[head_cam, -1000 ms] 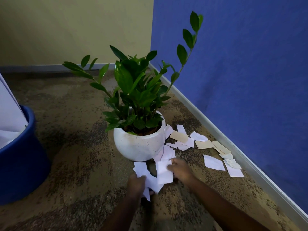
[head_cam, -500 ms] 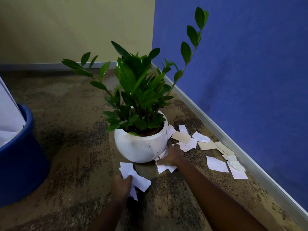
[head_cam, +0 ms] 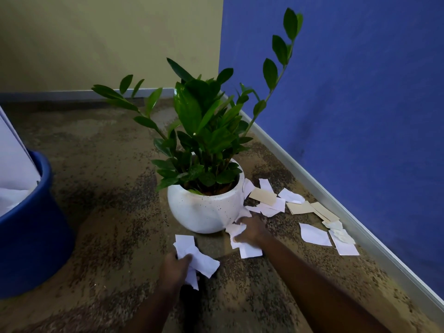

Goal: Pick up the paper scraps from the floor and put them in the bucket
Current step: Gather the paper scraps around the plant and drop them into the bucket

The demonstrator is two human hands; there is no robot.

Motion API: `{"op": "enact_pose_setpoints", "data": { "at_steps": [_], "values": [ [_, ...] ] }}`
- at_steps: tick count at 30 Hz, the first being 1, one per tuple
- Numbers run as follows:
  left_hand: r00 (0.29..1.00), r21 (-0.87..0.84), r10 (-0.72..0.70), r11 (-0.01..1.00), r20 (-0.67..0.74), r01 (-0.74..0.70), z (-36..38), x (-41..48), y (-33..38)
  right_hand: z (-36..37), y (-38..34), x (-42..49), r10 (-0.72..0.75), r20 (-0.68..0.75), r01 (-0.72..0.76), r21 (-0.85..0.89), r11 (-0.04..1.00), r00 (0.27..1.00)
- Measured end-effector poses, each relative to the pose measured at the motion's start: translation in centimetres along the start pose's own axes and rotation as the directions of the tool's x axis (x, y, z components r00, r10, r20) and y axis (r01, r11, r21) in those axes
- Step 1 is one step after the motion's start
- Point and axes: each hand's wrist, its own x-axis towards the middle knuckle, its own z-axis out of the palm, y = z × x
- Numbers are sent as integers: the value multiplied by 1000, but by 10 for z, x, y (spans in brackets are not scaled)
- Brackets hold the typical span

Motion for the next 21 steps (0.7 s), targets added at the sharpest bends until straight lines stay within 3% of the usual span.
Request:
{"op": "enact_pose_setpoints", "data": {
  "at_steps": [9,13,16,21],
  "values": [
    [996,46,88,995,-20,-87,-21,-10,23,20,-10,-43,-25,38,18,175,984,999],
    [979,65,182,982,-95,-176,-46,-16,41,24,-55,-61,-131,95,96,311,945,987],
    [949,112,257,964,-185,-239,-70,-21,56,24,-99,-75,-239,89,204,293,934,967],
    [876,165,353,935,-328,-315,-125,-27,81,16,-182,-90,-413,-52,408,303,861,909]
  ]
}}
